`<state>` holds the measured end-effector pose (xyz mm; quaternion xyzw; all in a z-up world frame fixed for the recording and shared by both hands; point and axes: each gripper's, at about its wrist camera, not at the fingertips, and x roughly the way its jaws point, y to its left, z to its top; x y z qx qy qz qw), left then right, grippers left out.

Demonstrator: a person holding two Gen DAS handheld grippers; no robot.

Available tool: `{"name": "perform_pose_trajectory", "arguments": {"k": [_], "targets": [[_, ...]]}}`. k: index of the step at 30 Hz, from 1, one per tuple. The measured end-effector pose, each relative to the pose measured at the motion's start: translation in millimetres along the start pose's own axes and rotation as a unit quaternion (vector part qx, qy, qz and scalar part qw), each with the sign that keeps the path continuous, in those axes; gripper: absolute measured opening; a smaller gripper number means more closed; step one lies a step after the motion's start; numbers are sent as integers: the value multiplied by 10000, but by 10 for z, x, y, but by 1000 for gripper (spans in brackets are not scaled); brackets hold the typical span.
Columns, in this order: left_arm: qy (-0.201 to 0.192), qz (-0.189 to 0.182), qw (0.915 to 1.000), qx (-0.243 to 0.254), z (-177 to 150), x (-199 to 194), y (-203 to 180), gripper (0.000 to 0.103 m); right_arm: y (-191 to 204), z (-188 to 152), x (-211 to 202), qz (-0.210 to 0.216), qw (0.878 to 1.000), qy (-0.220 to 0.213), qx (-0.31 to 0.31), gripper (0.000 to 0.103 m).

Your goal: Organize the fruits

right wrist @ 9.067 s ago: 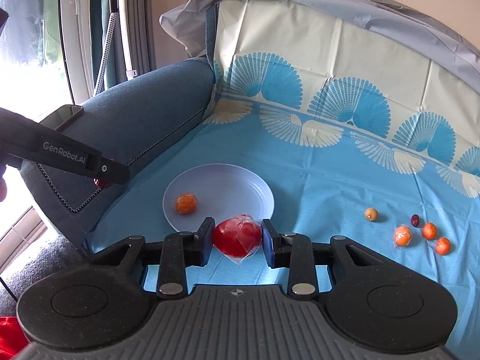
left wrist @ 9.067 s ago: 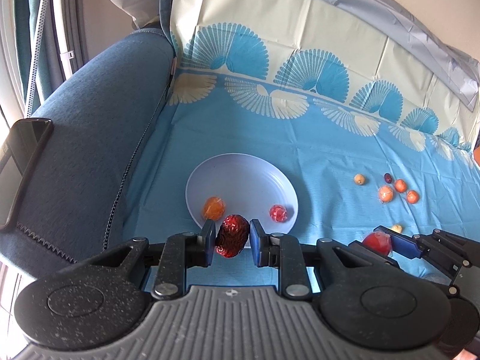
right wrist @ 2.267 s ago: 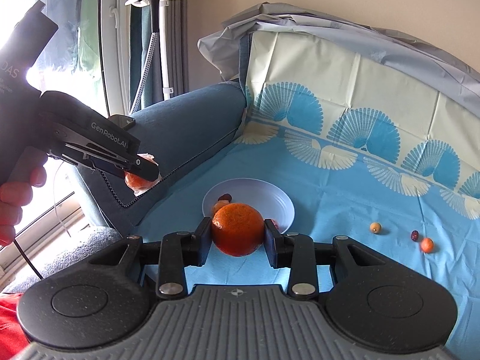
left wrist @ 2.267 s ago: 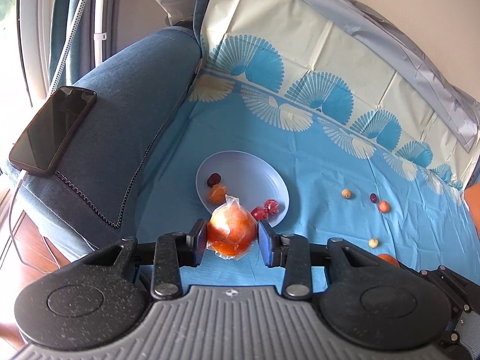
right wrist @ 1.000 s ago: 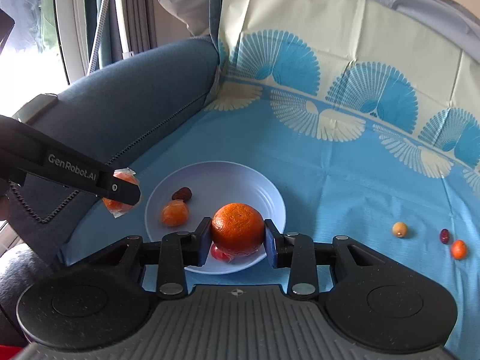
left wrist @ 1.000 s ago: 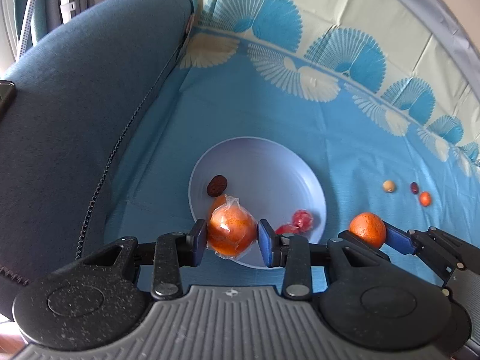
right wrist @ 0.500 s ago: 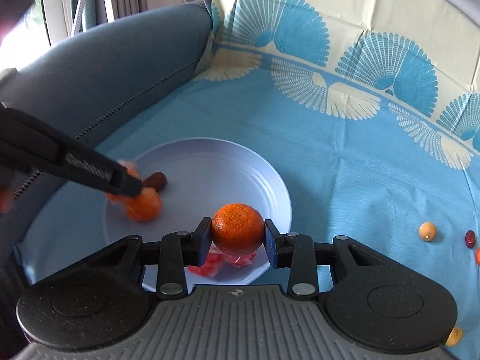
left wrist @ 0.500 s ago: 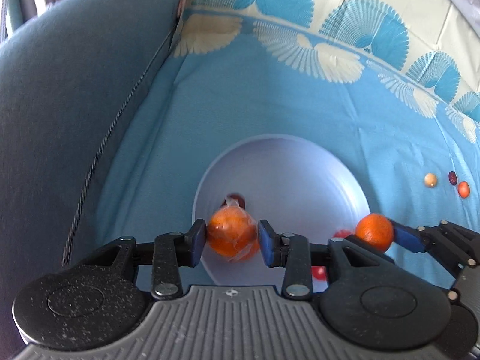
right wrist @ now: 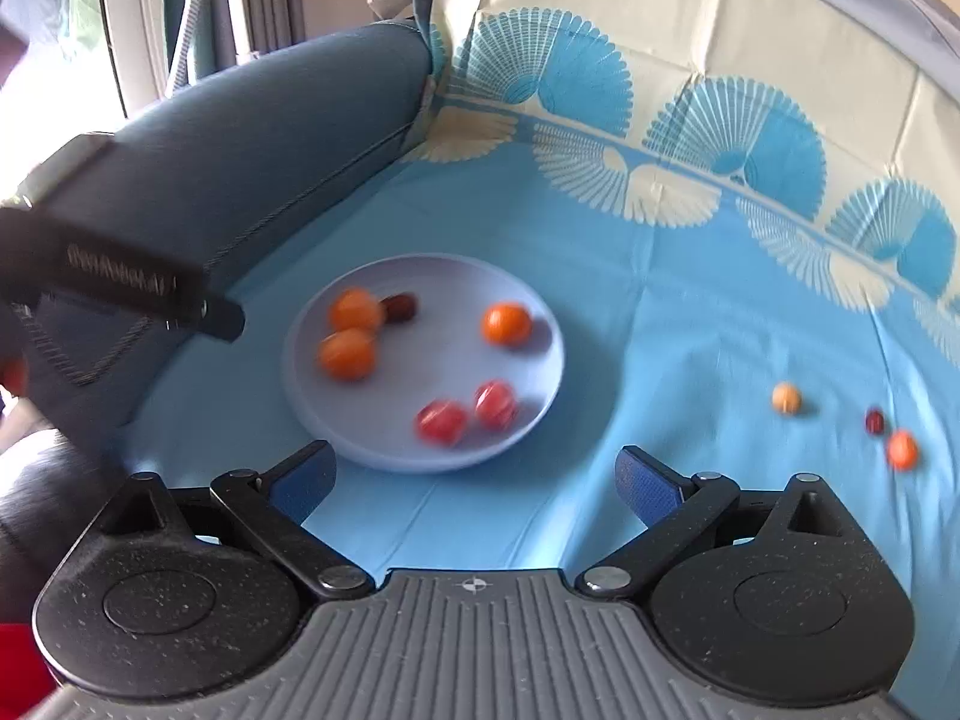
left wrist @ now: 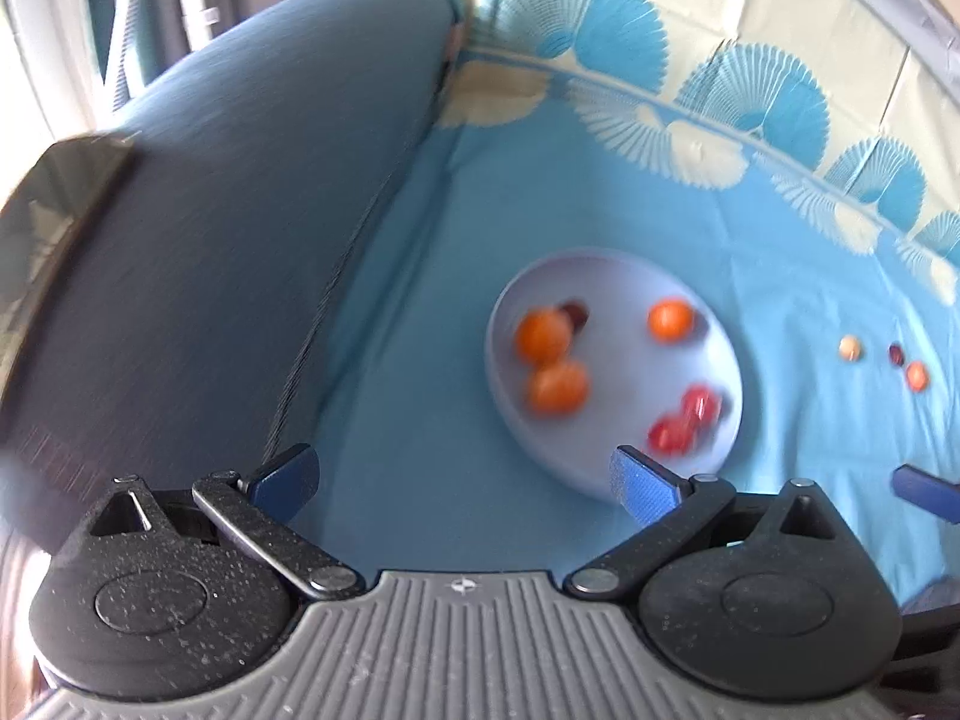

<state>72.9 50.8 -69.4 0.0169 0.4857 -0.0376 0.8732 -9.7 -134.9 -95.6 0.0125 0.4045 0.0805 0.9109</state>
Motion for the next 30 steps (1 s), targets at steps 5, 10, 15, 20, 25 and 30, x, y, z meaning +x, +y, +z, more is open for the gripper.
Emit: {"name": "perform_pose_trajectory", "arguments": {"k": [5, 10, 15, 20, 25, 30], "targets": [[26, 6, 9999, 108, -327, -370, 38, 103, 144, -132, -459, 47, 9994, -198, 264, 102], [-280, 193, 9986, 416, -482, -706, -92, 103, 234, -229, -810, -81, 9980, -585, 228, 102], [-499, 285, 9967, 578, -621, -937, -242, 103, 273, -329, -1012, -207, 9970, -738, 122, 102], [-588, 226, 9961, 623, -696, -1106, -325, 103, 303, -397, -1209, -277, 9947, -986, 6, 102], [-615, 268, 9950, 744, -743, -1215, -431, 103, 291, -476, -1355, -361, 9933, -1099, -50, 102], [-651, 388, 9935, 853, -790, -1280, -478, 103, 297, -507, -1463, -418, 9914, -1243, 11, 102]]}}
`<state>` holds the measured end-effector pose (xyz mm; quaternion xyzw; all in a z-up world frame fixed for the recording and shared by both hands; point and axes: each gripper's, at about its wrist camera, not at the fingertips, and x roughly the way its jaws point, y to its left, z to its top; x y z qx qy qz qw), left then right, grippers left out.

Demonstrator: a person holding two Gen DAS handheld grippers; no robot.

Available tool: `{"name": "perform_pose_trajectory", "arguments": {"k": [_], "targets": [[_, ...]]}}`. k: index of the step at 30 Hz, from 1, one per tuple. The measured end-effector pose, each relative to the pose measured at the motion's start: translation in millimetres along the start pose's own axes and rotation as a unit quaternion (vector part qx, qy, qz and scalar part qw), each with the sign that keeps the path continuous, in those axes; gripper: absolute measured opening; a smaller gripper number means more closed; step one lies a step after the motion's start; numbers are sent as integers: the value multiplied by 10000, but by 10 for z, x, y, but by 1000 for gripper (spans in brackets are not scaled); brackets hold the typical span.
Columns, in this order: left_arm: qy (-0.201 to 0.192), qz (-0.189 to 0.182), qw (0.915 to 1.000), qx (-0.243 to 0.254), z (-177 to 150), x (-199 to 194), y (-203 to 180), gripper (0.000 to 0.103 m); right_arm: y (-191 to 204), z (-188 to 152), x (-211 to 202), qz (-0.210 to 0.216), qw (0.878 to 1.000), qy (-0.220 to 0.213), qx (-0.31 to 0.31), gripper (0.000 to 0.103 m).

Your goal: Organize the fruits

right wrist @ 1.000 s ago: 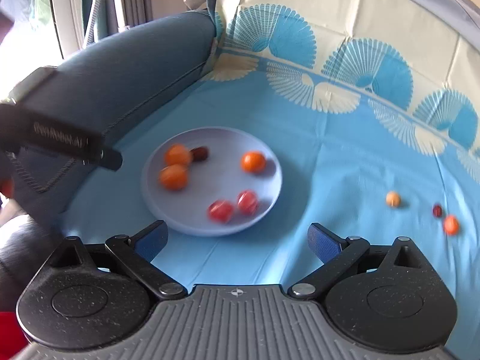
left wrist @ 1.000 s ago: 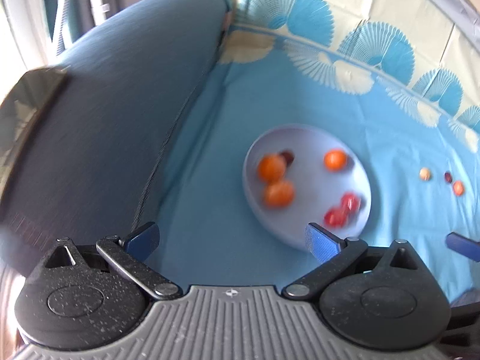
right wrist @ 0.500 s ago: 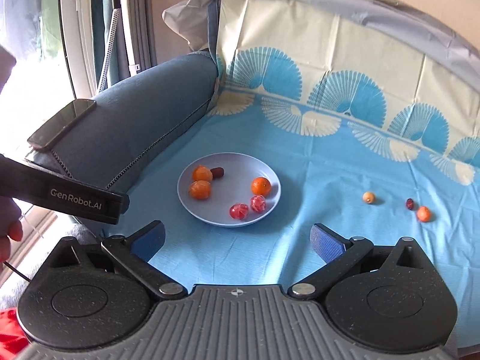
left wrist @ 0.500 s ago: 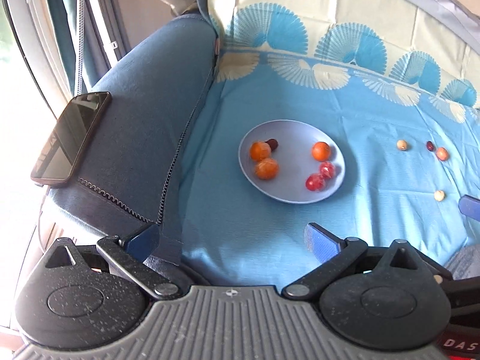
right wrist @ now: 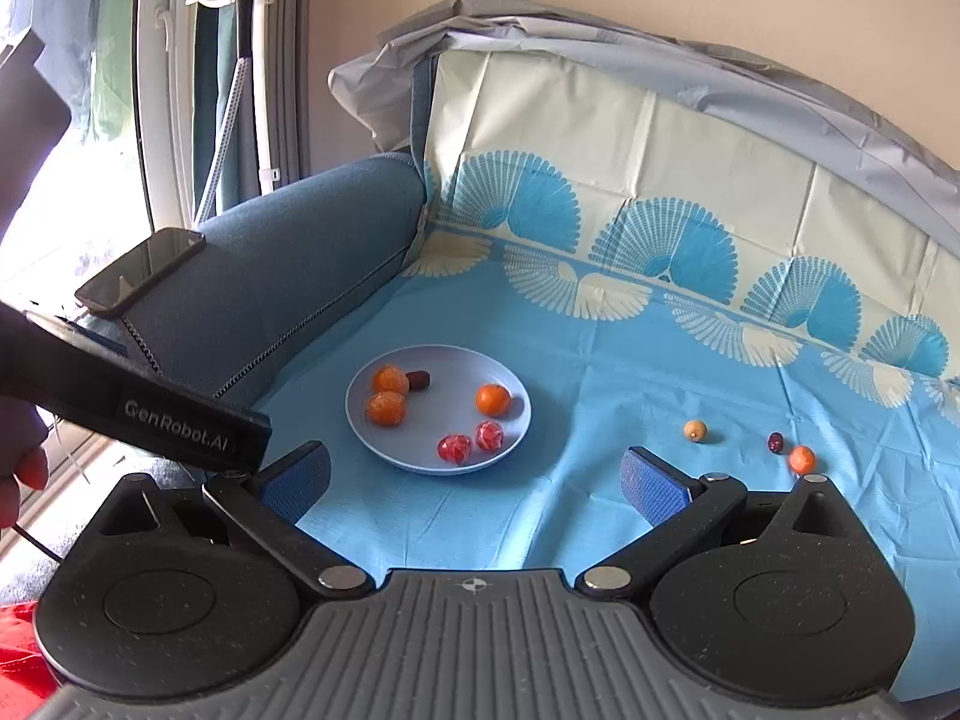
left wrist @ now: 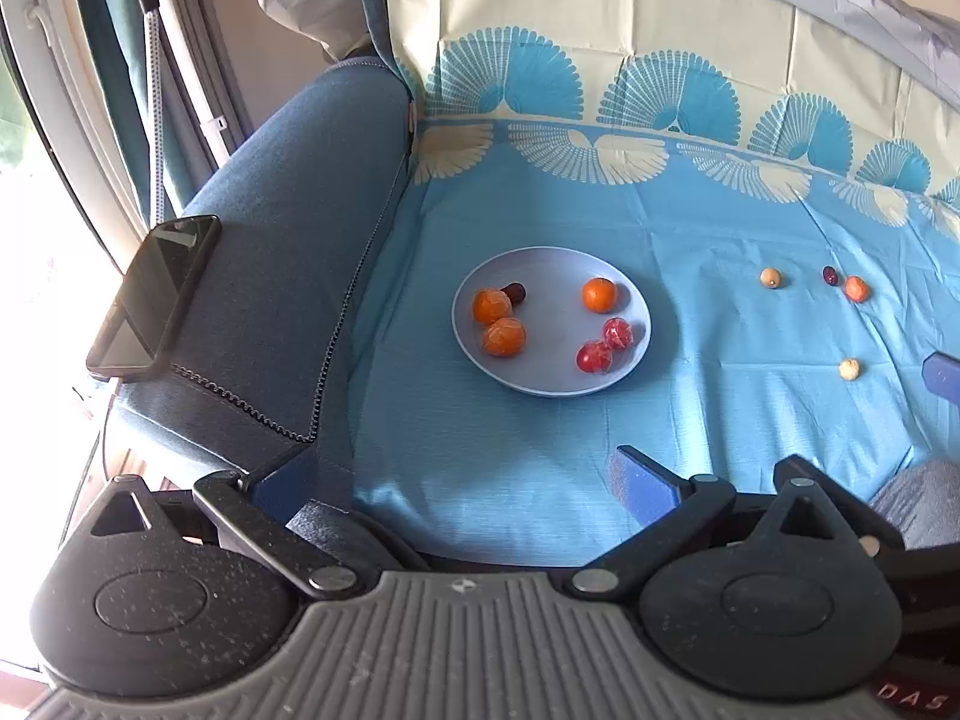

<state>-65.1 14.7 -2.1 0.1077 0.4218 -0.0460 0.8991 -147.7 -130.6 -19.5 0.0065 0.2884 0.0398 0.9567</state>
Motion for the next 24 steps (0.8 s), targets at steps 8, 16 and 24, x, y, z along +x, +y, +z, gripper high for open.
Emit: {"name": "perform_pose_trajectory", "arguments": {"k": [8, 16, 24], "targets": [[-54, -9, 10000, -50, -62, -90, 9, 103, 41, -34, -136, -32, 9998, -149, -127, 102], [-79, -19, 10000, 24, -112, -130, 0, 103, 48, -96, -207, -77, 9998, -136, -144, 102], [12, -23, 10000, 2, -124, -52, -7, 103, 24, -128, -135, -90, 9999, -49, -51, 102]]}}
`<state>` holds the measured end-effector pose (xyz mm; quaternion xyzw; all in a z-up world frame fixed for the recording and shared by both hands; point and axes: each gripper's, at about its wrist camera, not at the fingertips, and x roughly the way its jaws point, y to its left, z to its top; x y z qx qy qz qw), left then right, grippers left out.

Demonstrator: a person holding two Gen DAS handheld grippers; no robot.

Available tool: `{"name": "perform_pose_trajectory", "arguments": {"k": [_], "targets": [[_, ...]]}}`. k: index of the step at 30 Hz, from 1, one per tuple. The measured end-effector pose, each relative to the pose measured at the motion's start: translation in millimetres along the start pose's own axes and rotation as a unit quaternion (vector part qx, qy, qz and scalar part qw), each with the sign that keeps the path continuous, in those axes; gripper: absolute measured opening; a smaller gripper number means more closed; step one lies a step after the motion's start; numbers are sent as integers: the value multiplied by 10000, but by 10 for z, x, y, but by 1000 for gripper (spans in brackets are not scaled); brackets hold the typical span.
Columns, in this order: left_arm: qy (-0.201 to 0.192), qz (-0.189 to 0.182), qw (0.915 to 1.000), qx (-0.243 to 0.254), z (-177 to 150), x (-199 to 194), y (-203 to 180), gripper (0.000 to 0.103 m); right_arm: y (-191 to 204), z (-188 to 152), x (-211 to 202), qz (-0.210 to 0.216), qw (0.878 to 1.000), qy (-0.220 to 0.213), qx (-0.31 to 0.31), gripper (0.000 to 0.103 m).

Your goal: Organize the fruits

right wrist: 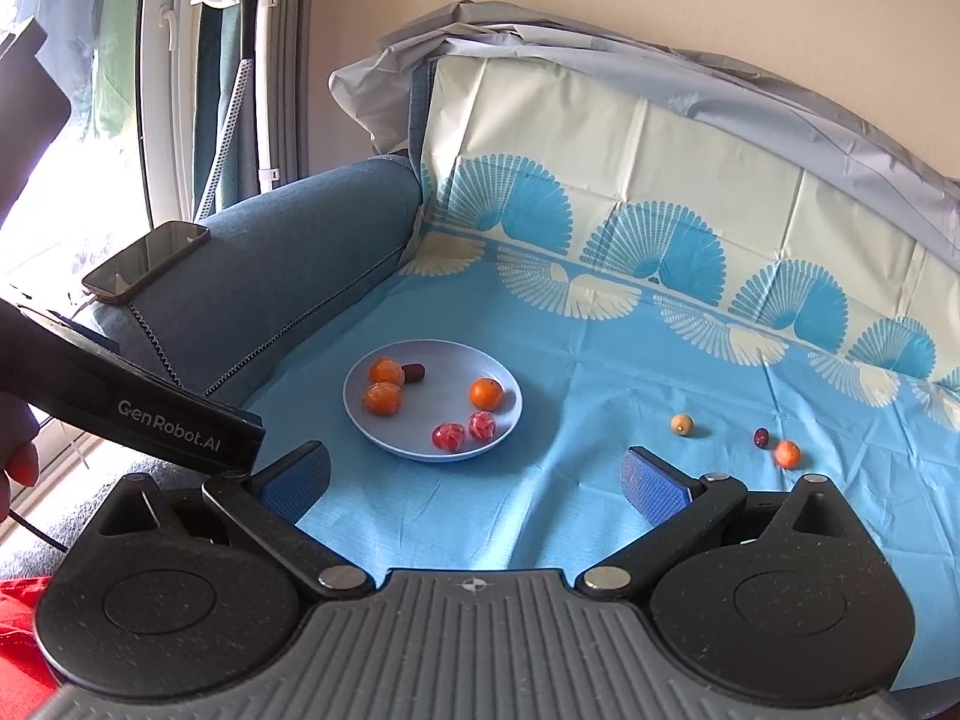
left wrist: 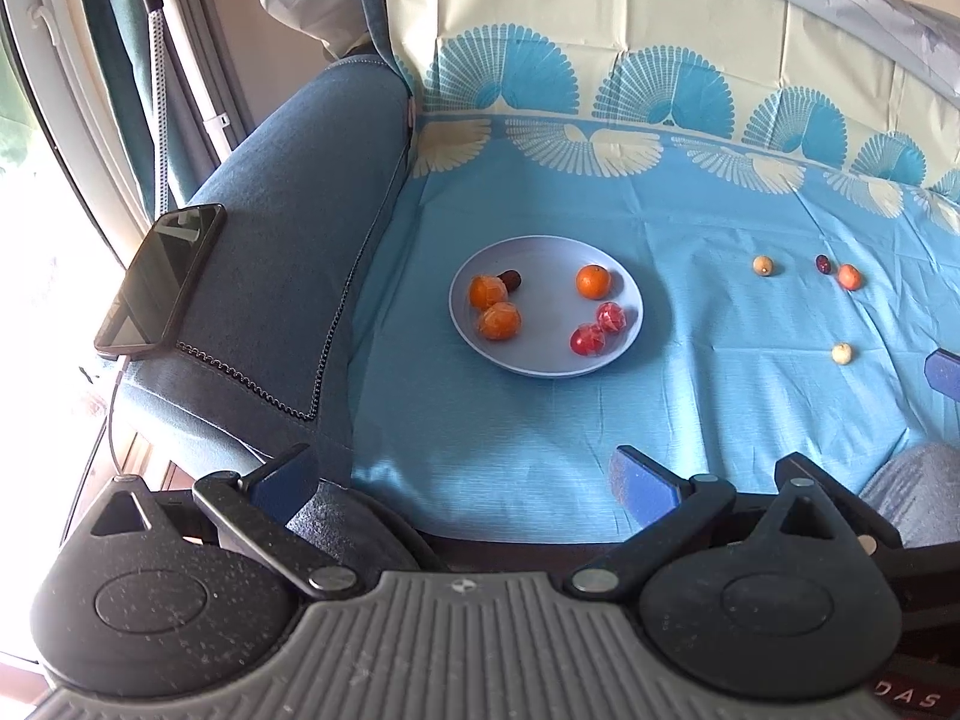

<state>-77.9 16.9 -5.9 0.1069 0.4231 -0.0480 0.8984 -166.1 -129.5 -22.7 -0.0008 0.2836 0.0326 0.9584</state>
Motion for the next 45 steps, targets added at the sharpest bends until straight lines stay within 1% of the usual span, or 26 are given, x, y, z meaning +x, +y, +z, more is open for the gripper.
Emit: {"name": "perform_pose_trajectory", "arguments": {"k": [4, 8, 10, 13, 16, 20, 23, 25, 27, 30, 33, 35, 37, 39, 41, 43, 45], "targets": [[62, 36, 10000, 34, 43, 77, -37, 103, -48, -19, 76, 25, 9999, 75, 64, 102], [141, 36, 9997, 180, 90, 181, -148, 103, -169, -50, 180, -3, 9994, 178, 302, 102], [173, 26, 9994, 283, 151, 264, -226, 103, -270, -79, 224, -136, 9987, 151, 465, 102], [208, -67, 9989, 426, 324, 418, -410, 103, -514, -121, 320, -551, 9957, 35, 748, 102], [232, -273, 9979, 539, 568, 612, -689, 103, -921, -188, 491, -1081, 9867, 53, 1217, 102], [176, -716, 9946, 731, 905, 955, -1219, 103, -1595, -286, 806, -1666, 9694, 135, 1796, 102], [135, -927, 9915, 901, 1120, 1331, -1701, 103, -2108, -380, 1171, -2072, 9583, 208, 1958, 102], [72, -972, 9887, 1141, 1241, 1614, -2048, 103, -2417, -437, 1458, -2131, 9571, 297, 1939, 102], [57, -959, 9849, 1444, 1343, 1905, -2388, 103, -2682, -515, 1755, -2301, 9519, 413, 1981, 102], [166, -1141, 9777, 1755, 1490, 2361, -2817, 103, -3033, -638, 2179, -2379, 9450, 532, 2179, 102], [300, -1224, 9740, 1884, 1608, 2806, -3158, 103, -3309, -729, 2577, -2388, 9413, 713, 2276, 102], [354, -1196, 9727, 1955, 1670, 3072, -3331, 103, -3468, -755, 2828, -2332, 9435, 799, 2216, 102], [373, -1106, 9738, 1950, 1721, 3304, -3457, 103, -3560, -785, 3051, -2327, 9458, 859, 2094, 102], [295, -963, 9771, 1875, 1753, 3488, -3523, 103, -3620, -840, 3255, -2246, 9472, 950, 2081, 102], [321, -1145, 9786, 1677, 1780, 3551, -3465, 103, -3581, -897, 3286, -2332, 9482, 687, 2045, 102], [351, -1298, 9792, 1516, 1780, 3592, -3391, 103, -3558, -879, 3273, -2350, 9496, 687, 1955, 102], [387, -1396, 9804, 1336, 1774, 3615, -3325, 103, -3584, -895, 3242, -2303, 9497, 659, 2018, 102]]}}
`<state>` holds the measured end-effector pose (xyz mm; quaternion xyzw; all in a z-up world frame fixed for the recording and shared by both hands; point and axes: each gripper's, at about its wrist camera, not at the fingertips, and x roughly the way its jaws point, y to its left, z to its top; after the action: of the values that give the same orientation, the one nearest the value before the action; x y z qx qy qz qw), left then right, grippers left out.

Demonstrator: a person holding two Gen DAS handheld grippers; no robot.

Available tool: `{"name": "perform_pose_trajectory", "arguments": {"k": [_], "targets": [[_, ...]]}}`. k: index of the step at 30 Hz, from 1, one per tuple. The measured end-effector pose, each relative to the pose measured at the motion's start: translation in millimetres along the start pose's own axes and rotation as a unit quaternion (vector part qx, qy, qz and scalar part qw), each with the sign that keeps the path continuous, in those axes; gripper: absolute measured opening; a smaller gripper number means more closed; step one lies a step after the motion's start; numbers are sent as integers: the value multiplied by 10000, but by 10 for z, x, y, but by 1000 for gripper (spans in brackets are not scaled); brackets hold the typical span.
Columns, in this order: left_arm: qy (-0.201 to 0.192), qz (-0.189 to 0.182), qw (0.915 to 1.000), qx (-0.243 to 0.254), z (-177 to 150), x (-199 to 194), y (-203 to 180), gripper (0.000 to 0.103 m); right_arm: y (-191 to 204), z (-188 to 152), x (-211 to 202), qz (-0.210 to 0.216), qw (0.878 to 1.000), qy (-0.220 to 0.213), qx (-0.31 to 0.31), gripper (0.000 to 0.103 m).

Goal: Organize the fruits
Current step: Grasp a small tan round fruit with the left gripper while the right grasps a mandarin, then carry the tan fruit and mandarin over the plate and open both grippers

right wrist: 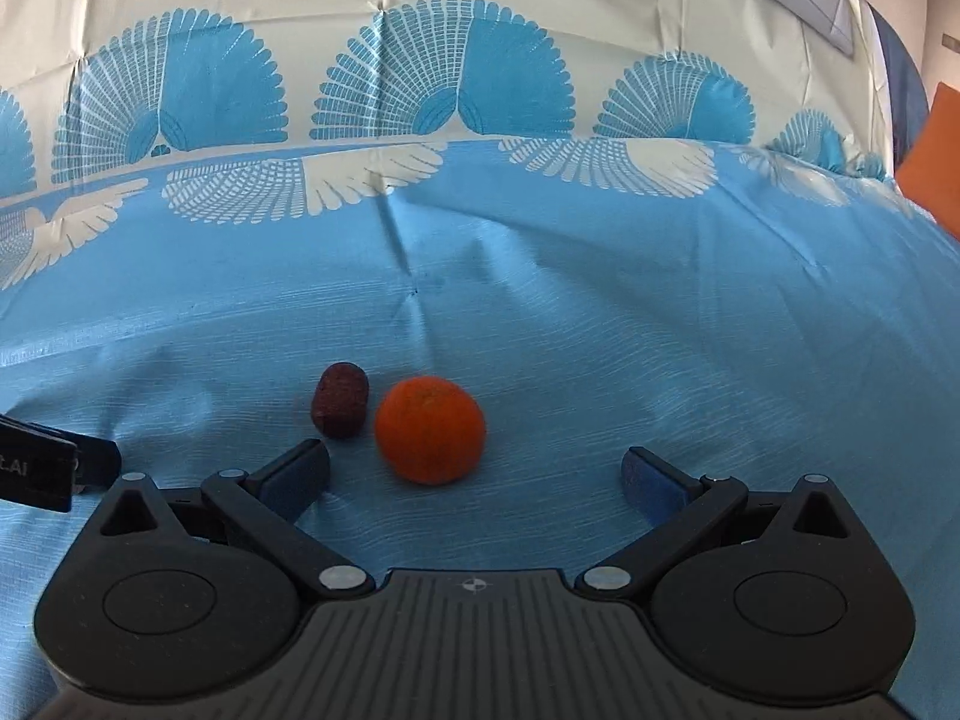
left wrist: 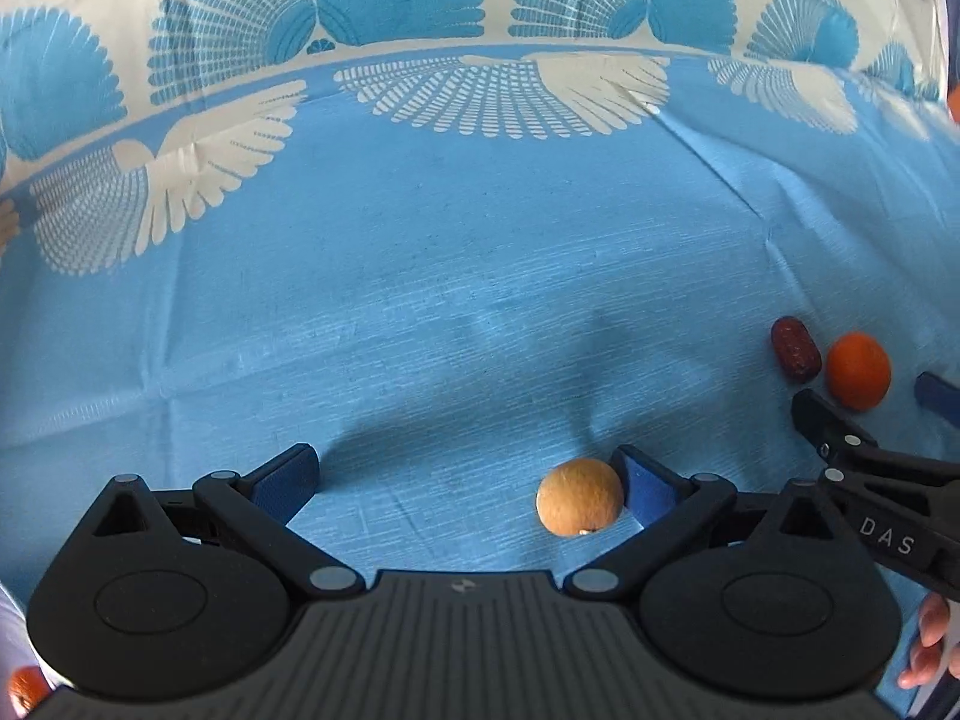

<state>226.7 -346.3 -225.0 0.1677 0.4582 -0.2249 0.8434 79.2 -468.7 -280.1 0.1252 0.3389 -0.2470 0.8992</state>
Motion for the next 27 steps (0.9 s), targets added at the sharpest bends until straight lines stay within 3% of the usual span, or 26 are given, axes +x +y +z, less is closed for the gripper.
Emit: {"name": "perform_pose_trajectory", "arguments": {"k": [2, 3, 4, 5, 8, 12, 17, 23, 27], "targets": [[17, 23, 10000, -74, -11, -60, -6, 98, 17, 7, -18, -23, 10000, -23, -65, 101], [-55, -34, 10000, -31, -19, -98, -14, 78, 26, 12, -44, 71, 9999, -67, -112, 85], [-129, -170, 9998, 66, -22, -154, -39, 64, 40, 18, -79, 125, 9997, -155, -146, 52], [-174, -210, 9994, 207, -33, -238, -116, 29, 49, 31, -109, 141, 9995, -197, -209, 39], [-189, -222, 9986, 444, -46, -382, -226, 29, -13, 44, -149, 111, 9999, -127, 36, 36], [-217, -301, 9986, 372, -143, -725, -196, 29, -191, 1, -364, -507, 9980, -56, 362, 35], [-231, -218, 9994, 162, -395, -1463, 50, 29, -326, 43, -1055, -548, 9954, -557, 553, 35], [-167, 67, 9998, -88, -897, -2456, 514, 29, -29, -64, -2206, 509, 9959, -723, 196, 35], [-93, 373, 9986, -365, -1270, -2989, 834, 29, 337, -152, -2873, 1365, 9884, -625, -245, 36]]}}
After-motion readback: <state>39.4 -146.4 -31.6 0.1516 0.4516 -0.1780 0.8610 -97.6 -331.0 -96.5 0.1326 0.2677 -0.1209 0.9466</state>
